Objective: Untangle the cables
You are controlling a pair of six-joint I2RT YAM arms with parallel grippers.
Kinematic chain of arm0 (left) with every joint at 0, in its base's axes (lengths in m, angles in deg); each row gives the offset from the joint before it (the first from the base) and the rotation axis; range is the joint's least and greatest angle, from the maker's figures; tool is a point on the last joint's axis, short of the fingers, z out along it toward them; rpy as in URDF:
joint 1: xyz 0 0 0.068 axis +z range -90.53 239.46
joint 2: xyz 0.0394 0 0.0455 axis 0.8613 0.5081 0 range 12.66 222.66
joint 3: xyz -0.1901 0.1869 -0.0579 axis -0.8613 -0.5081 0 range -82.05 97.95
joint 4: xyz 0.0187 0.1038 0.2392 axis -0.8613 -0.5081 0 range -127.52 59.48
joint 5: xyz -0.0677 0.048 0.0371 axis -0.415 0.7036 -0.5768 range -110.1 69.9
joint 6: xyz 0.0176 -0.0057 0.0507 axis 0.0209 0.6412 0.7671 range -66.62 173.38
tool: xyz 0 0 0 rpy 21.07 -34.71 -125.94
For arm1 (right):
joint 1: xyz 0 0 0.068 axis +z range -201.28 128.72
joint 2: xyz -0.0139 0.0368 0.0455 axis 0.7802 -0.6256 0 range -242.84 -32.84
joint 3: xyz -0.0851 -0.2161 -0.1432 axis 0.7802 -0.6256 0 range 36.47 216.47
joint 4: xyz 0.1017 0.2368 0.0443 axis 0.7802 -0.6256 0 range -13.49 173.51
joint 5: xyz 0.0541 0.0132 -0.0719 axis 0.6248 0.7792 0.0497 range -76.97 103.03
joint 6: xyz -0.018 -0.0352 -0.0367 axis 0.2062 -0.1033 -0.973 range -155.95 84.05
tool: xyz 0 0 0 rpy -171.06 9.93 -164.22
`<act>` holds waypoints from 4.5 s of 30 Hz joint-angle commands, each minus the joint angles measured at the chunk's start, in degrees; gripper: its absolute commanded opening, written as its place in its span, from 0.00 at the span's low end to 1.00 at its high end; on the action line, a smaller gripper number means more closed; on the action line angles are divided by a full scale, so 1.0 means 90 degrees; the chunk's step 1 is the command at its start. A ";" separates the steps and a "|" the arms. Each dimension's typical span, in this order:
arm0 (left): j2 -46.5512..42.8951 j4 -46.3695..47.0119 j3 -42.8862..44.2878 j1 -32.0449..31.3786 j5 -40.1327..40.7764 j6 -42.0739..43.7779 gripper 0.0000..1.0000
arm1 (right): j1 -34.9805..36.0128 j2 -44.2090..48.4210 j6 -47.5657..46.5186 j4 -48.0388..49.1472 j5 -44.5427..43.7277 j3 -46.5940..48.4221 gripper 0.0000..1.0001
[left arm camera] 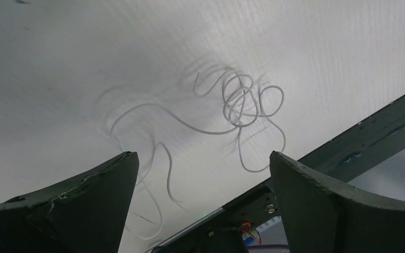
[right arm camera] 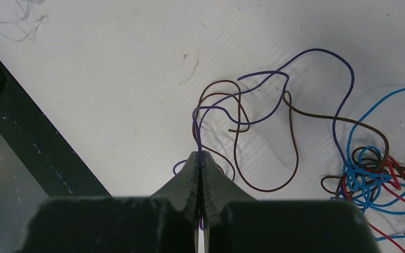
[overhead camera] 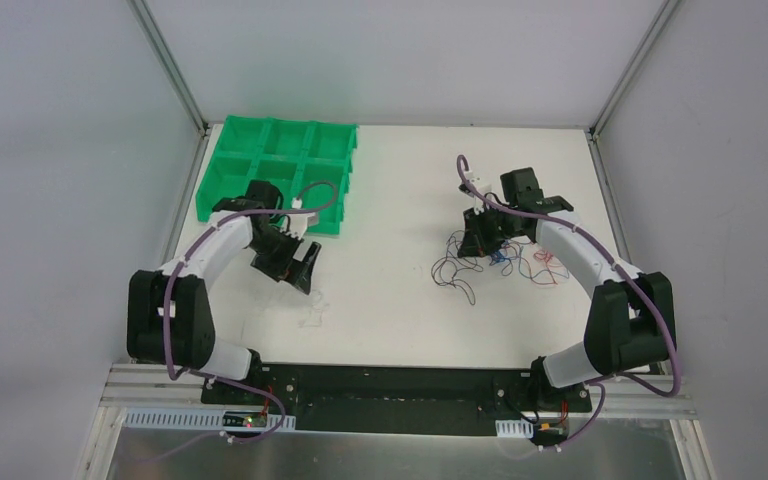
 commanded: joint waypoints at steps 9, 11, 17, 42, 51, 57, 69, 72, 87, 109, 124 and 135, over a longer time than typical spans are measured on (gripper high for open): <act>0.1241 0.0241 0.0211 -0.1539 0.1971 -0.0923 0.99 | -0.0029 -0.0013 -0.0290 -0.0156 -0.0146 0.0209 0.00; 0.1327 0.0388 0.0128 -0.1707 0.2085 -0.0970 0.99 | -0.0035 -0.0037 -0.0286 -0.0156 -0.0143 0.0227 0.00; 0.1714 0.0486 0.0298 -0.1824 0.2080 -0.1223 0.43 | -0.0035 -0.0071 -0.0291 -0.0138 -0.0148 0.0217 0.00; 0.0011 -0.0828 0.4064 -0.0745 0.0930 -0.0358 0.00 | -0.0074 0.0250 -0.0050 -0.0154 -0.0069 0.0244 0.00; 0.2072 0.0106 0.6587 0.0641 0.0379 -0.1187 0.00 | -0.0074 0.0231 0.0150 -0.0113 0.0012 0.0377 0.00; 0.4212 0.0647 0.9248 0.1605 -0.0085 -0.2472 0.00 | -0.0076 0.0072 0.0304 0.0060 0.0082 0.0388 0.00; 0.6008 0.3584 0.9609 0.2155 -0.0519 -0.3993 0.00 | -0.0069 -0.0460 0.0732 0.0242 0.0183 0.0593 0.00; 0.6358 0.3857 0.9603 0.2272 -0.0561 -0.4446 0.00 | -0.0071 -0.0542 0.0771 0.0283 0.0169 0.0589 0.00; 0.6380 0.3815 0.8447 0.2715 0.0596 -0.3815 0.00 | -0.0068 -0.0851 0.0789 0.0182 0.0153 0.0775 0.00; 0.1653 0.3011 0.5422 0.2547 -0.1522 -0.2688 0.99 | 0.1495 -0.0206 0.1937 0.0094 0.1016 0.2730 0.00; -0.1380 0.2136 0.1121 -0.0520 -0.2526 -0.0878 0.99 | 0.0494 -0.0419 0.1364 -0.0863 0.0446 0.1429 0.67; 0.0751 0.2370 0.1743 -0.3726 -0.0876 0.0398 0.71 | -0.0283 -0.0600 0.1620 -0.0983 -0.1325 0.0950 0.61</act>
